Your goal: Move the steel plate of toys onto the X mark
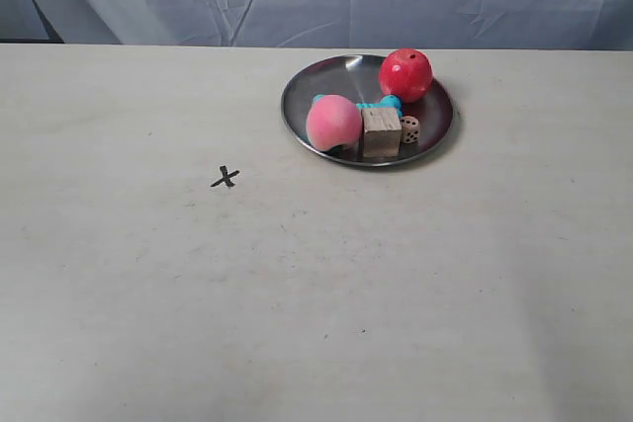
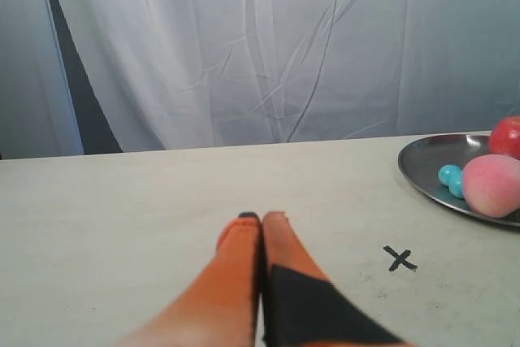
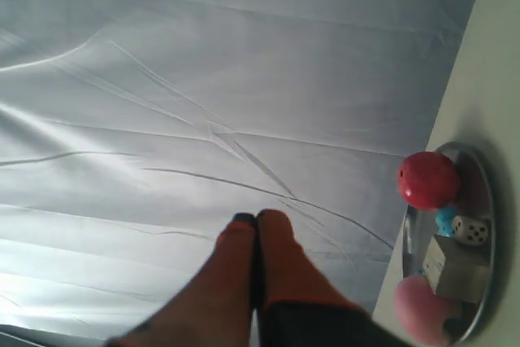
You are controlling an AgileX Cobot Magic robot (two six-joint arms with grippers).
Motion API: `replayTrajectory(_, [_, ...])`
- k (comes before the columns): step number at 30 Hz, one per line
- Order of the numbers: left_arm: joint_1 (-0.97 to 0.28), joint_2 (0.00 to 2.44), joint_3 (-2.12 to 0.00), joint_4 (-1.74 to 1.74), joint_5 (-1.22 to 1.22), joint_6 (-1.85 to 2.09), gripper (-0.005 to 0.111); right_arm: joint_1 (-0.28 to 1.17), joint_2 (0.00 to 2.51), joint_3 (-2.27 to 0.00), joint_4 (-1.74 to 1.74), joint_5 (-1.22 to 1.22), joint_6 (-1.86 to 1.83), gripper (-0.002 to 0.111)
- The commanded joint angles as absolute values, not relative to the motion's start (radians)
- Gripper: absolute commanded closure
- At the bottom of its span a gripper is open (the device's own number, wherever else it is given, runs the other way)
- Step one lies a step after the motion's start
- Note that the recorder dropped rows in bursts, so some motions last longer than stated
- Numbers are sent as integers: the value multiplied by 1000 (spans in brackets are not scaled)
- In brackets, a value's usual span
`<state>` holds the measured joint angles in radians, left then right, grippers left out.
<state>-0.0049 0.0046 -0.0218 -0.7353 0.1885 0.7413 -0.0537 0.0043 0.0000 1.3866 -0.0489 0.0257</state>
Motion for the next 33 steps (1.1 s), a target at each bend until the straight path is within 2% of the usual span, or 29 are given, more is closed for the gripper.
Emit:
replayTrajectory(1, [-12, 0, -18, -742, 182, 741, 107, -60, 0, -70, 1312, -77, 10, 108])
replayTrajectory(6, [-12, 0, -18, -742, 182, 741, 107, -60, 29, -206, 1006, -142, 0, 108])
replayTrajectory(11, [-12, 0, -18, -742, 182, 741, 107, -58, 225, -394, 736, -111, 0, 108])
replayTrajectory(20, [-12, 0, -18, -742, 181, 741, 107, -58, 818, -703, 569, 355, -198, 108])
replayTrajectory(33, [-12, 0, -18, -735, 119, 743, 107, -58, 1708, -1090, 588, 688, -213, 108])
